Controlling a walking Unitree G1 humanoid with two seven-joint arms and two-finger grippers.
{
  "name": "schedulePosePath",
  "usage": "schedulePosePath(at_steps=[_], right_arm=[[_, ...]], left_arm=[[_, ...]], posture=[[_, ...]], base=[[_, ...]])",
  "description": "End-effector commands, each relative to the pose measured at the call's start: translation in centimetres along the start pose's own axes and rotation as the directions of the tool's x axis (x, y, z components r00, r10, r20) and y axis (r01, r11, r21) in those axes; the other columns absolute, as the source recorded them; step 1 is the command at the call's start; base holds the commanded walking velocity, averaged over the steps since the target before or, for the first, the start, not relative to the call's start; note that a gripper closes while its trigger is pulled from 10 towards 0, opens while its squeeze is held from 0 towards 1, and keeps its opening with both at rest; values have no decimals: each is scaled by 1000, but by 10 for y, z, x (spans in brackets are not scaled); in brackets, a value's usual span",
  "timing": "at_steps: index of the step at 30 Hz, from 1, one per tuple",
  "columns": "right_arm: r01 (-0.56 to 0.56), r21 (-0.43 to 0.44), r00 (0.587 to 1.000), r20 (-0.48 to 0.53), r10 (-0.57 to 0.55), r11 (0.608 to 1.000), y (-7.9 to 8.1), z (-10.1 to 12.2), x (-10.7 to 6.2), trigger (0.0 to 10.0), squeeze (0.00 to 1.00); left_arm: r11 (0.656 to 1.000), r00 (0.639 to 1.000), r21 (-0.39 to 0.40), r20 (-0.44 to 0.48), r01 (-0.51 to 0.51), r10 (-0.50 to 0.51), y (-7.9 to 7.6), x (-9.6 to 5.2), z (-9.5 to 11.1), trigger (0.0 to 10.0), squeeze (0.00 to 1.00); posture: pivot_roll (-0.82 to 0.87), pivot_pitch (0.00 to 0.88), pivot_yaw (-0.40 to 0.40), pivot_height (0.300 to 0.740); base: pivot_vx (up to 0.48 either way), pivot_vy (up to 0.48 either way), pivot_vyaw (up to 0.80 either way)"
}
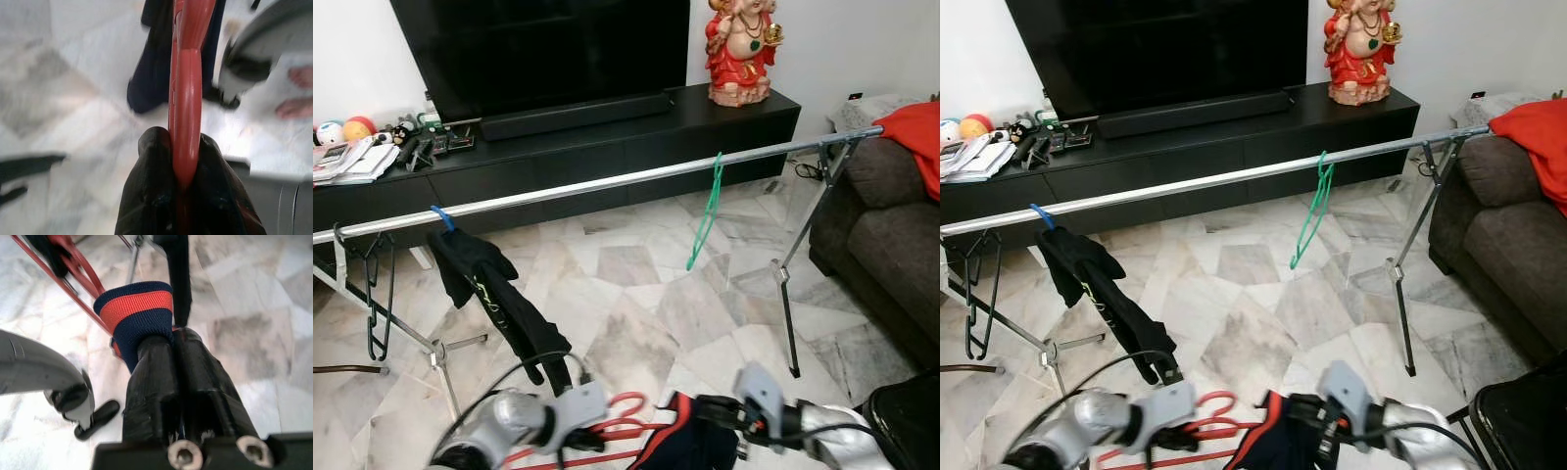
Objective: Hang hanger
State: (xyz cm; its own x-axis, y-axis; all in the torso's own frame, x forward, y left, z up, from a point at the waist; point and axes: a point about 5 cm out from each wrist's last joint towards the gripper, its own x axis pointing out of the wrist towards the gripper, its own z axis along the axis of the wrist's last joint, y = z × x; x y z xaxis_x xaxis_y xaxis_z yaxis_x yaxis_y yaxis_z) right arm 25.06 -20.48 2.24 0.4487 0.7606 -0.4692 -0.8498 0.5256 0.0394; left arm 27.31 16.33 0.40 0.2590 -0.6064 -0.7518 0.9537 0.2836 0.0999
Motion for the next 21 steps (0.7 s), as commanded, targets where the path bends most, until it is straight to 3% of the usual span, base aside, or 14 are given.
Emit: schedulePosePath(at_steps=[1, 6, 11, 13, 14, 17, 18, 19, 21], right_arm=[[25, -19, 999, 29, -24, 1000, -2, 6, -3, 0, 0], [75, -8, 997, 4, -75, 997, -2, -2, -13, 0, 0], [176, -8, 984, 7, -176, 984, -2, -6, -18, 0, 0], [186, -7, 982, 11, -186, 982, -2, -6, -18, 0, 0], [228, 4, 973, 28, -228, 974, -3, -6, -19, 0, 0], [301, 40, 951, 68, -303, 953, -6, -2, -20, 0, 0], [398, 101, 903, 134, -409, 912, -13, 5, -20, 0, 0], [398, 101, 903, 134, -409, 912, -13, 5, -20, 0, 0], [483, 194, 839, 174, -515, 854, -19, 10, -20, 0, 0]], left_arm=[[1000, 999, -1, -38, -16, 16, -1, -5, -12, 0, 0], [991, 990, -77, -95, -113, 105, 5, -20, -33, 0, 0], [946, 950, -166, -196, -277, 243, 2, -37, -67, 0, 0], [939, 943, -175, -209, -295, 258, 1, -39, -70, 0, 0], [910, 908, -184, -276, -371, 315, -5, -42, -84, 0, 0], [869, 865, -210, -345, -448, 363, -13, -43, -97, 0, 0], [823, 832, -258, -396, -507, 389, -23, -42, -107, 0, 0], [823, 832, -258, -396, -507, 389, -23, -42, -107, 0, 0], [773, 815, -331, -431, -541, 386, -34, -38, -114, 431, 0]], posture=[[-55, 60, 76, 740], [-61, 60, 74, 740], [-55, 58, 76, 740], [-55, 58, 77, 740], [-55, 56, 77, 740], [-55, 56, 77, 740], [-54, 48, 73, 740], [-54, 48, 73, 740], [-56, 47, 73, 740]], base=[[0, 0, 0], [0, 0, 0], [0, 0, 0], [0, 0, 0], [0, 0, 0], [0, 0, 0], [0, 0, 0], [0, 0, 0], [0, 0, 0]])
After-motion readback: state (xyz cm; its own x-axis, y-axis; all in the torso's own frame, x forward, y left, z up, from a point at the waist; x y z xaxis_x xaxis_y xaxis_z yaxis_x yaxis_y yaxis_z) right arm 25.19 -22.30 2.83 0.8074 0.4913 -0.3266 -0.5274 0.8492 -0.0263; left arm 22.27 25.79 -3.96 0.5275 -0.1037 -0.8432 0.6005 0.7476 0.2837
